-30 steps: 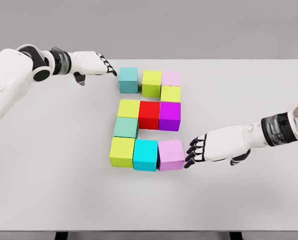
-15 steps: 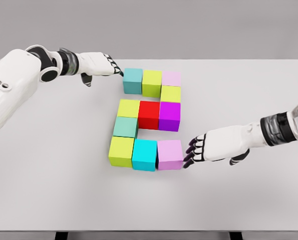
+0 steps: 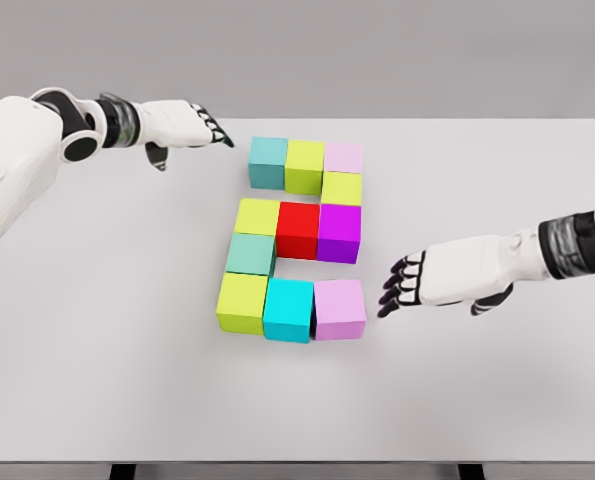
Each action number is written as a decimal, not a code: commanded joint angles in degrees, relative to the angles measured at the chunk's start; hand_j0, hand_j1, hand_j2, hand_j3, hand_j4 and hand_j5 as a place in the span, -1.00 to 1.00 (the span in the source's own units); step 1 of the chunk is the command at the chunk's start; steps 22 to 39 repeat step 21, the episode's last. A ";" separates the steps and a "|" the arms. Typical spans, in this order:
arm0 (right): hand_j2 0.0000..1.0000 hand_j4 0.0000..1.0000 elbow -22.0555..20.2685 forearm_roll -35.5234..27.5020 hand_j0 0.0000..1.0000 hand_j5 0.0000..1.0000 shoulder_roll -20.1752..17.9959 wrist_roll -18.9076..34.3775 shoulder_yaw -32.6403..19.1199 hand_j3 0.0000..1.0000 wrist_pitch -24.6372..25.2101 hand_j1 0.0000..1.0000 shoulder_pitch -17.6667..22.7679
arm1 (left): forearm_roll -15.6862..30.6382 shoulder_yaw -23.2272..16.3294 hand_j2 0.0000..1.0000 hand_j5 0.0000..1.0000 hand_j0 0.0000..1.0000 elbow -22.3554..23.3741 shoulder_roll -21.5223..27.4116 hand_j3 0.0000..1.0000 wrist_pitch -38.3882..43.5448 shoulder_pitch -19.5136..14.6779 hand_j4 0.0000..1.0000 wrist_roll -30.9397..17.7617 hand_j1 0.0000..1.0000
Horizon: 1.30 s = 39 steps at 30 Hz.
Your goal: Assemble the squares on the desktop into the number 2
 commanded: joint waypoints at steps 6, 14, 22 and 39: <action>1.00 1.00 6.55 -10.25 1.00 1.00 -6.10 -0.02 -22.20 1.00 0.13 1.00 9.22 | 2.63 2.86 1.00 1.00 1.00 -4.04 6.66 1.00 0.08 0.79 1.00 0.29 1.00; 1.00 1.00 22.28 -25.10 1.00 1.00 0.58 -0.02 -42.60 1.00 0.13 1.00 25.40 | 3.87 2.86 1.00 1.00 1.00 -5.00 14.21 1.00 0.08 2.98 1.00 0.38 1.00; 1.00 1.00 28.53 -26.07 1.00 1.00 12.70 -0.02 -59.12 1.00 0.13 1.00 39.45 | 7.47 3.38 1.00 1.00 1.00 -5.53 21.07 1.00 0.08 6.15 1.00 0.64 1.00; 1.00 1.00 28.53 -26.07 1.00 1.00 12.70 -0.02 -59.12 1.00 0.13 1.00 39.45 | 7.47 3.38 1.00 1.00 1.00 -5.53 21.07 1.00 0.08 6.15 1.00 0.64 1.00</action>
